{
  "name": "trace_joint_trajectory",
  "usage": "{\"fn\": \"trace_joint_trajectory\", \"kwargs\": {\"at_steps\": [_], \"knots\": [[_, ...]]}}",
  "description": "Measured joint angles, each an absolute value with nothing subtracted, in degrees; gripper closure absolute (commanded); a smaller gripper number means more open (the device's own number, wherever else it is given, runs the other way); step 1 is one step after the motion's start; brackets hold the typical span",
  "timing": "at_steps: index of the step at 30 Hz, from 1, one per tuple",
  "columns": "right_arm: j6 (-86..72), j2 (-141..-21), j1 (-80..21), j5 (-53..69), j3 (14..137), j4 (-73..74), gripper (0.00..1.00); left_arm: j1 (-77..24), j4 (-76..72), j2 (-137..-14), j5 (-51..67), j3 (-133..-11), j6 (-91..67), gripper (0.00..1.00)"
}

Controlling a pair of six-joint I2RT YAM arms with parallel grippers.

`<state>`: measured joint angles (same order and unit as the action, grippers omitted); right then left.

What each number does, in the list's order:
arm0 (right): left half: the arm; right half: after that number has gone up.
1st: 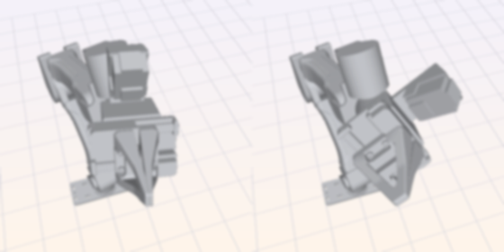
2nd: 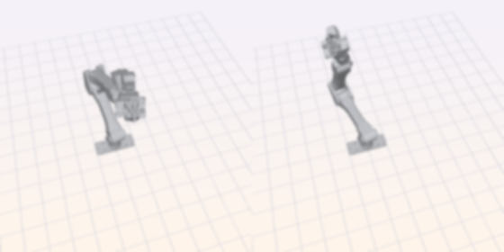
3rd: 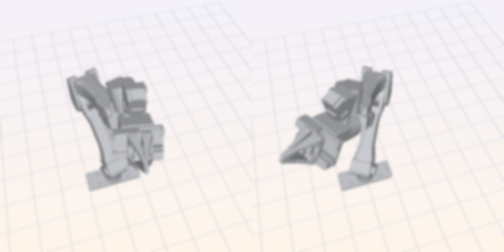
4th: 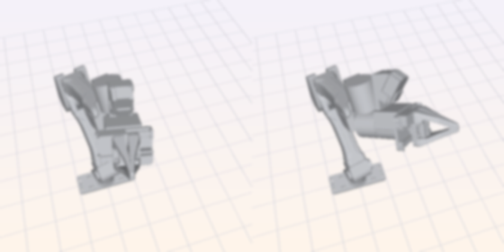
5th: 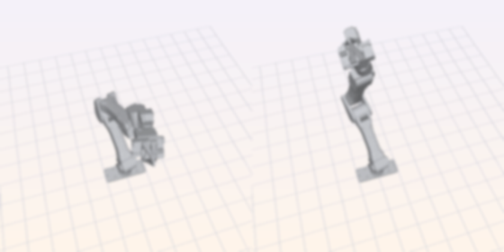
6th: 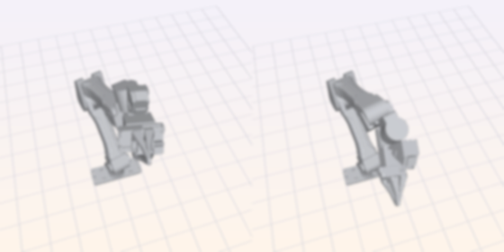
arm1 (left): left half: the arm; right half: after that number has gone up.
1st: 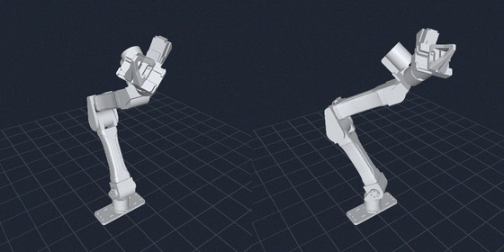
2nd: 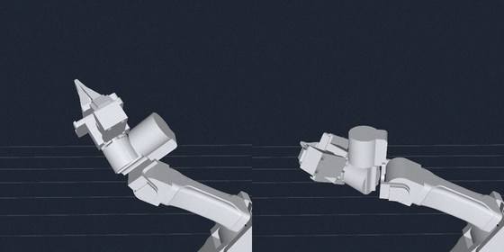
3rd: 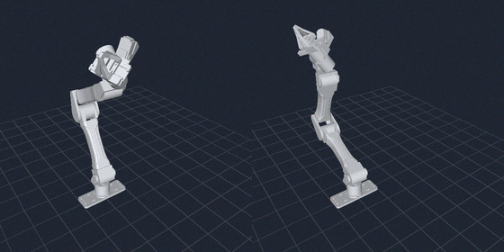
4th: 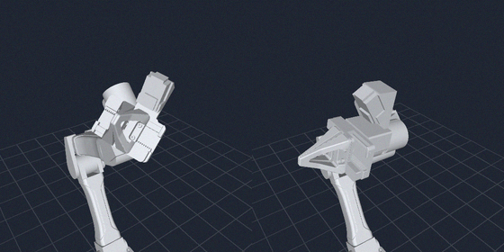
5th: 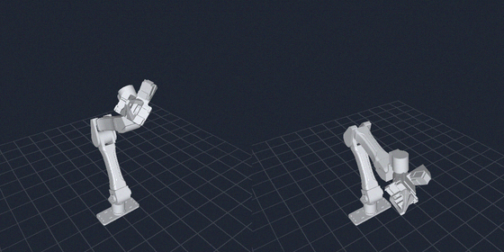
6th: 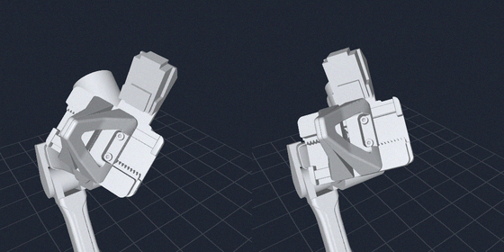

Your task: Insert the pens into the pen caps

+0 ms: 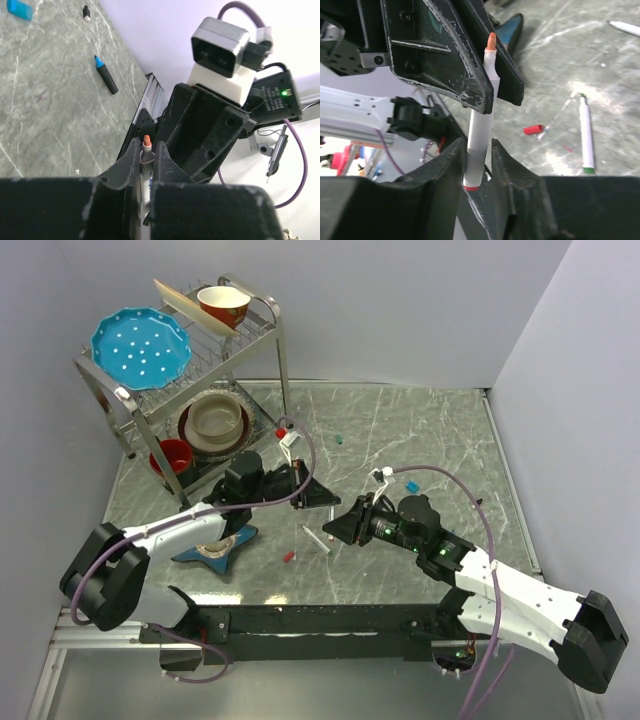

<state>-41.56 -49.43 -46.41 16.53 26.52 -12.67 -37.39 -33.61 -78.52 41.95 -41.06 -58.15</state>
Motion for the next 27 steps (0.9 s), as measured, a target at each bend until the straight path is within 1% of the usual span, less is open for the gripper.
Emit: {"fn": "trace_joint_trajectory", "kwargs": {"at_steps": [2, 3, 5, 6, 7, 8, 9, 10, 13, 15, 17, 20, 23, 27], "knots": [[-42.59, -49.17, -46.41, 17.1, 25.82, -14.35, 0.74, -37.39, -33.93, -77.76, 41.65, -40.82, -58.22, 0.99], [-43.03, -48.99, -46.41, 17.3, 25.56, -14.87, 0.82, -37.39, -34.15, -77.45, 41.34, -40.69, -58.22, 0.99], [-43.88, -48.77, -46.41, 17.34, 25.12, -15.79, 0.91, -37.39, -34.57, -76.71, 40.84, -40.36, -58.28, 0.99], [-44.1, -48.71, -46.37, 17.45, 24.99, -16.19, 1.0, -37.39, -34.72, -76.27, 40.62, -40.21, -58.17, 0.96], [-44.66, -48.64, -46.37, 17.56, 24.99, -16.53, 1.0, -37.39, -34.85, -75.92, 40.38, -40.05, -58.17, 0.89], [-44.71, -48.56, -46.37, 17.67, 24.97, -16.78, 1.0, -37.39, -34.87, -75.53, 40.18, -39.97, -58.19, 0.77], [-44.99, -48.42, -46.37, 17.82, 24.99, -17.02, 1.0, -37.39, -34.83, -75.16, 39.97, -39.92, -58.17, 0.63], [-45.1, -48.29, -46.37, 17.91, 24.99, -17.21, 1.0, -37.5, -34.57, -74.72, 39.33, -39.86, -58.02, 0.39], [-45.06, -47.46, -46.37, 18.11, 24.99, -17.23, 1.0, -37.71, -31.24, -72.64, 36.42, -39.86, -57.17, 0.21], [-44.71, -46.59, -46.37, 17.56, 25.06, -16.27, 1.0, -37.71, -26.59, -70.63, 32.99, -40.14, -56.47, 0.2], [-44.1, -45.58, -46.37, 16.49, 25.19, -14.59, 1.0, -37.69, -20.01, -68.47, 28.03, -41.23, -56.47, 0.21], [-42.96, -43.86, -46.37, 14.06, 25.41, -11.0, 1.0, -37.71, -8.58, -65.54, 18.48, -44.75, -59.07, 0.27], [-41.87, -42.02, -46.37, 11.9, 25.89, -7.81, 1.0, -37.69, 1.74, -62.06, 8.29, -46.98, -65.91, 0.28], [-40.21, -38.94, -46.37, 8.71, 26.61, -4.25, 1.0, -37.6, 13.32, -57.39, -0.84, -46.96, -76.79, 0.3]]}}
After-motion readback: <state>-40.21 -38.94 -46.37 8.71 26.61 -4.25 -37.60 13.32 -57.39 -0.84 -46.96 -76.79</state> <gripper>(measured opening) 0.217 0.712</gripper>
